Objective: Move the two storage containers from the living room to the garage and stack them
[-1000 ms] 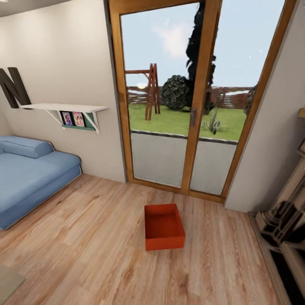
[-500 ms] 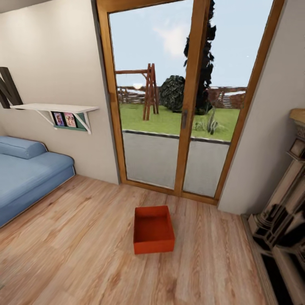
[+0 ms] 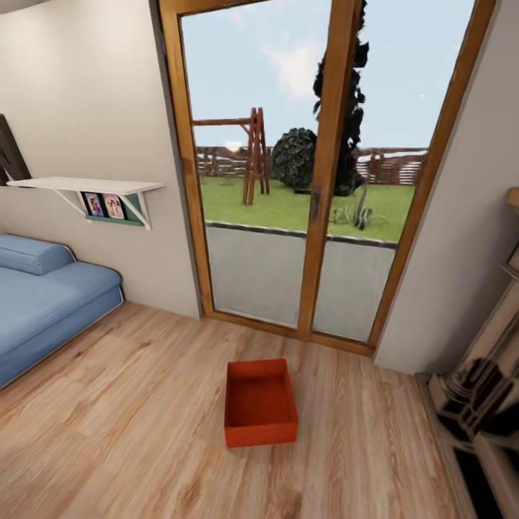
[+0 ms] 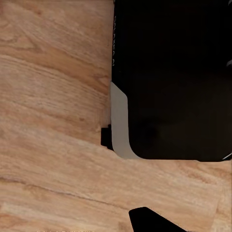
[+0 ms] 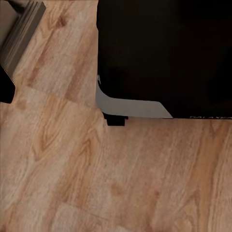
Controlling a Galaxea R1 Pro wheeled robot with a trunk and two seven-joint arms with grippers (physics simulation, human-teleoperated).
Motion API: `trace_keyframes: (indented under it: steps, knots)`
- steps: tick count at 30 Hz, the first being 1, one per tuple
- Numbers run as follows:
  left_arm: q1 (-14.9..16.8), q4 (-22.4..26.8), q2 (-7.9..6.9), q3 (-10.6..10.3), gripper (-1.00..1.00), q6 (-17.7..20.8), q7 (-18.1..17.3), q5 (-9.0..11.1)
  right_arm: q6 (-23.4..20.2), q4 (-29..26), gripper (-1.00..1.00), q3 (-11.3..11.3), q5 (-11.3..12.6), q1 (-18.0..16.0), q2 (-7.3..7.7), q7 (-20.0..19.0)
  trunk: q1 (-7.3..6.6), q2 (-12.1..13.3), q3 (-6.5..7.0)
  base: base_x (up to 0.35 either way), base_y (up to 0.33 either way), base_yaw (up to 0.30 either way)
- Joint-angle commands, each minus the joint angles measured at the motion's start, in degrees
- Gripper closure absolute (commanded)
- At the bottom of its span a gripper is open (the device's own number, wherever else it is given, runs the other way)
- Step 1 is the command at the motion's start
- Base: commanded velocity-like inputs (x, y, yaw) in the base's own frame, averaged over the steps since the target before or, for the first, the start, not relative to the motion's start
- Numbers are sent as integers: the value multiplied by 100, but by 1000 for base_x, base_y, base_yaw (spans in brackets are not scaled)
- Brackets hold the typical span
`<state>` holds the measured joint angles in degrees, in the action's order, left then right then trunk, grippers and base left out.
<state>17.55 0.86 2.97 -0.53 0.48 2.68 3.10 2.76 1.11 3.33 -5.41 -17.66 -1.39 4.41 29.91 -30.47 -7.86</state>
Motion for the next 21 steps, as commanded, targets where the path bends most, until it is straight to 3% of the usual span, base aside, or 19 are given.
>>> trace_keyframes:
  steps: [1,21]
  knots:
    - [3,2,2,-8,-100,5,15,32,23,12,-100,36,-57,-7,-1,25,5,-8,-10,328,0,0]
    - [4,2,2,-8,-100,5,22,24,23,12,-100,39,-57,-10,-1,25,5,-8,-10,326,0,0]
